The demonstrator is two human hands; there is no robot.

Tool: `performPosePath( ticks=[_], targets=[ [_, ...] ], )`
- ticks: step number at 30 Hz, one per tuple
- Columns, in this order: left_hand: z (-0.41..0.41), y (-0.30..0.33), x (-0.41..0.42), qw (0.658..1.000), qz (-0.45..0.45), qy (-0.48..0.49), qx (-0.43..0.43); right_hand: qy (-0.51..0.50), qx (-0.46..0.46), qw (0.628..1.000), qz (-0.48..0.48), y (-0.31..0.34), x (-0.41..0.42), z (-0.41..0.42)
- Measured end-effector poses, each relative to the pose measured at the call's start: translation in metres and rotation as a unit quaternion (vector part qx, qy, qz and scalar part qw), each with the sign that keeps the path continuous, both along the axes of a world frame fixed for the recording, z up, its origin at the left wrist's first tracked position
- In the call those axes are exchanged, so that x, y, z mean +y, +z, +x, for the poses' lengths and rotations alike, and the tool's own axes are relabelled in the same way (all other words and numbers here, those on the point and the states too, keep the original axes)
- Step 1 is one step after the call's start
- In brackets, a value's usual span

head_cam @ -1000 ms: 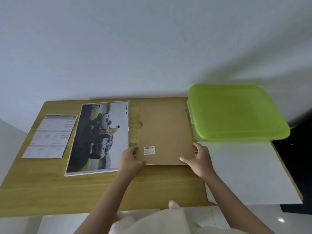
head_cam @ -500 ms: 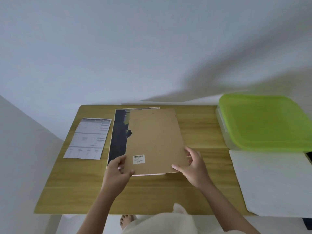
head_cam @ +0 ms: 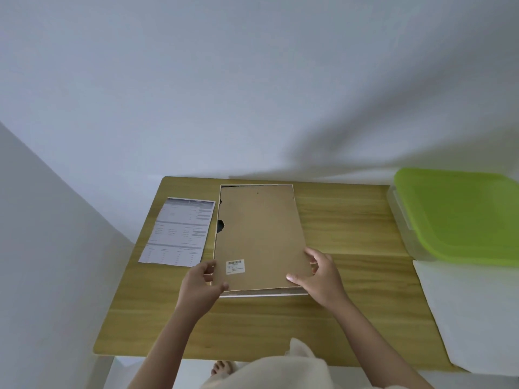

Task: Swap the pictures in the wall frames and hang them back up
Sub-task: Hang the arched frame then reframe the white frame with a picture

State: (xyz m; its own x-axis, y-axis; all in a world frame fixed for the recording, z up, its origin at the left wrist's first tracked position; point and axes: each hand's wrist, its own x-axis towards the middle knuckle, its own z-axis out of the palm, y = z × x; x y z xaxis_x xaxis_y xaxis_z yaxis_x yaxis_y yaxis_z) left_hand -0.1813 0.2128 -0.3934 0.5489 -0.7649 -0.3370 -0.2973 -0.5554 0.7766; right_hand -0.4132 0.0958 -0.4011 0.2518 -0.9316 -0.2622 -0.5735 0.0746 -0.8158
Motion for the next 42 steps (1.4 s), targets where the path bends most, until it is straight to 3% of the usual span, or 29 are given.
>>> performPosePath(
  ticks=[29,42],
  targets=[
    [0.016,-0.035,0.003,0.987,0.007,-0.095,-0.126,0.136,0.069,0.988,0.037,-0.030,-0.021,-0.013],
    [0.029,-0.024,-0.067,0.980,0.087,-0.103,-0.147,0.156,0.143,0.977,0.018,-0.006,-0.087,0.026]
  ],
)
